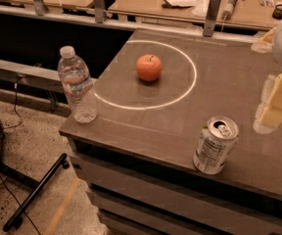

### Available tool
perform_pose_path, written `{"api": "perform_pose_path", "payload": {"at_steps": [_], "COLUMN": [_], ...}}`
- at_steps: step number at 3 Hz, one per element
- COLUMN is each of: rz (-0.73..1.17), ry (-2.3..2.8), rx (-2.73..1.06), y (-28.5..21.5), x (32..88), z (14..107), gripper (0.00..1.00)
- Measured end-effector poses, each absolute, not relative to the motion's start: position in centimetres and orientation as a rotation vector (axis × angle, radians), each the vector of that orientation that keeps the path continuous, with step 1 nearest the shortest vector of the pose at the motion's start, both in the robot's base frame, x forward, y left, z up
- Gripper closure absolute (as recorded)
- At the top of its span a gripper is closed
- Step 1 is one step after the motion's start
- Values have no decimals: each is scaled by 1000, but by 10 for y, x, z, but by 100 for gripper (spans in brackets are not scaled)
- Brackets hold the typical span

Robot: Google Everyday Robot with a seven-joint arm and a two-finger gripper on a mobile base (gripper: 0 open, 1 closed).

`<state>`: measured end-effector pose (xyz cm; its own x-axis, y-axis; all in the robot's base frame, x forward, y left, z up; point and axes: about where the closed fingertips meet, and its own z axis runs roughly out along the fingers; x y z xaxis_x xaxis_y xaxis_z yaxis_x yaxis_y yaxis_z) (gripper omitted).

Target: Move apple near water bottle

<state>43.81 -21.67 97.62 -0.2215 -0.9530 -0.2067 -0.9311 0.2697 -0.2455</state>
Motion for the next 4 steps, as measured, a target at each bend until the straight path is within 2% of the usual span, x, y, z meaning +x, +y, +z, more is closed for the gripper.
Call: {"api": "perform_pose_path", "payload": {"at_steps": [2,4], "rz": [-95,-14], "ry": [2218,2112], "rx": [-1734,-1753], "y": [-211,-165], "x": [453,522], "z": [977,977], "gripper": [0,0]}}
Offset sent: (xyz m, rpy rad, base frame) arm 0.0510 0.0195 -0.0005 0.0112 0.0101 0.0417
